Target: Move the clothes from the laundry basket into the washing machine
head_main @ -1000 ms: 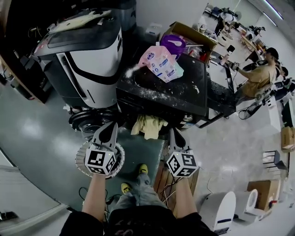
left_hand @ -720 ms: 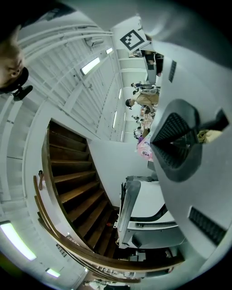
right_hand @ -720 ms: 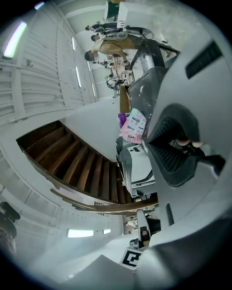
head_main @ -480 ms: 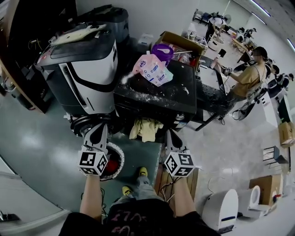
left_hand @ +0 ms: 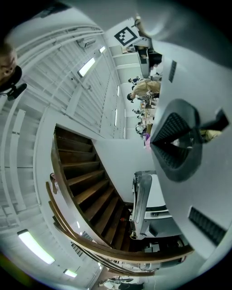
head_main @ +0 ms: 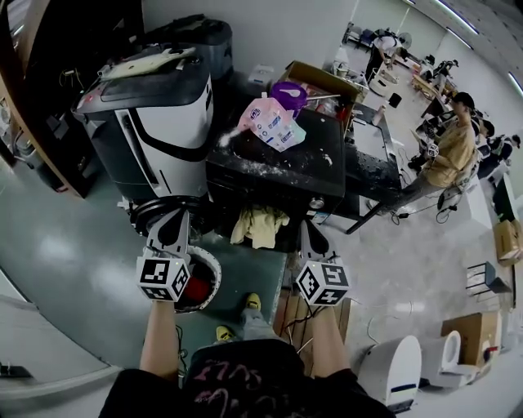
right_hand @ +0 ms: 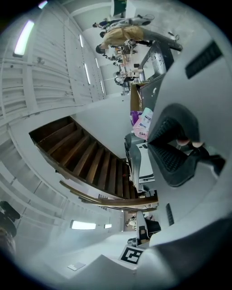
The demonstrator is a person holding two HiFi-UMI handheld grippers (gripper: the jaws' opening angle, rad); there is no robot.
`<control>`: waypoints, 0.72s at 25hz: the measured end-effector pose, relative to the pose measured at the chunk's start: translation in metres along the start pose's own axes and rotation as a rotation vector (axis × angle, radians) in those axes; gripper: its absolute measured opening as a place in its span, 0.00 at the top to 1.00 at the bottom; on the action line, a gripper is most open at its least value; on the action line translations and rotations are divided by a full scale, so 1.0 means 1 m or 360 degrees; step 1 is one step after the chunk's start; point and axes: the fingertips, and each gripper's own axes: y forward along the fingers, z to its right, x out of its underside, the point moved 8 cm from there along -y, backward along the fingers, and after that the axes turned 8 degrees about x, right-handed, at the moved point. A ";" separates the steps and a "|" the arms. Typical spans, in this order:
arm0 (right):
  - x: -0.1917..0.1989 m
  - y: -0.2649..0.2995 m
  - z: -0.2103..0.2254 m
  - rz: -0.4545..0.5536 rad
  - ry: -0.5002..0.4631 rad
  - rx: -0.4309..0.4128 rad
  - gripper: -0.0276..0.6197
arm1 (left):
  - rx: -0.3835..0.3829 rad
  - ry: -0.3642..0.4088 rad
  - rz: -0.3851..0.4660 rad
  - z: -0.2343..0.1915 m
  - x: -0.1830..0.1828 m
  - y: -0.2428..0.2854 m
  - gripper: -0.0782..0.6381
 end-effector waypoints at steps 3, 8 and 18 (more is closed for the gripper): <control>-0.007 -0.006 0.002 0.0017 -0.0008 -0.0003 0.95 | -0.0002 0.0019 0.0006 0.004 -0.007 -0.003 0.88; -0.015 -0.016 0.005 0.0049 -0.0032 0.0009 0.95 | 0.0023 0.0062 -0.0005 0.014 -0.014 -0.003 0.88; -0.024 -0.033 0.015 0.0086 -0.0040 0.0073 0.95 | 0.0093 0.0065 -0.0003 0.026 -0.022 -0.001 0.88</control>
